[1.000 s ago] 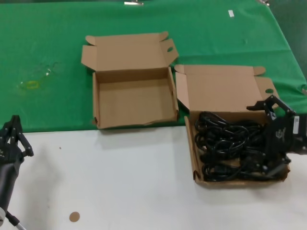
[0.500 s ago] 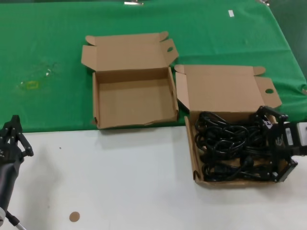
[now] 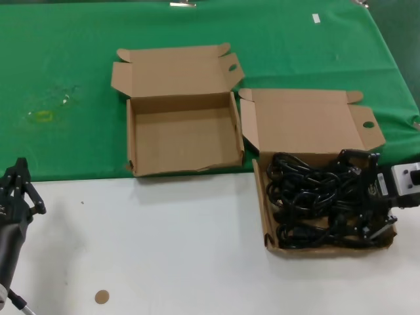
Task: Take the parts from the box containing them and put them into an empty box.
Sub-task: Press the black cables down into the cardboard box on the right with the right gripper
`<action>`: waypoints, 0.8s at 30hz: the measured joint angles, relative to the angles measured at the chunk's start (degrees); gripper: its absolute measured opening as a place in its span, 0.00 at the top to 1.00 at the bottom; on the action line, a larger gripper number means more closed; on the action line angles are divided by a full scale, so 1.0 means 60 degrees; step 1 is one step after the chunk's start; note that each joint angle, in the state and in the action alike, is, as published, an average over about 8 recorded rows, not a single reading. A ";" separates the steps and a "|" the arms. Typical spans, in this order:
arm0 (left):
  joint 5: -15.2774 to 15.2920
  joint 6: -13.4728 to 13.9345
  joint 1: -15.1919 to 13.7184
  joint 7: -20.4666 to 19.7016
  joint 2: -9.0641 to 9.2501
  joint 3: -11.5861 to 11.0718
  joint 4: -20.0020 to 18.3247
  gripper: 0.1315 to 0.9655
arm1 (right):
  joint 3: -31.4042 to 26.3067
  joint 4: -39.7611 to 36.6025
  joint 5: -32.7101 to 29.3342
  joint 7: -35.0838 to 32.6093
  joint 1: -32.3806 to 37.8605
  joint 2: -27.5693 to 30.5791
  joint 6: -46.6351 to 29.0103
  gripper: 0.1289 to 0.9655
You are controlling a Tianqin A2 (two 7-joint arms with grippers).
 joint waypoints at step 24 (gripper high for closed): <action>0.0000 0.0000 0.0000 0.0000 0.0000 0.0000 0.0000 0.99 | -0.0113 -0.0932 -0.0670 -0.0517 0.0470 -0.0621 0.0227 0.63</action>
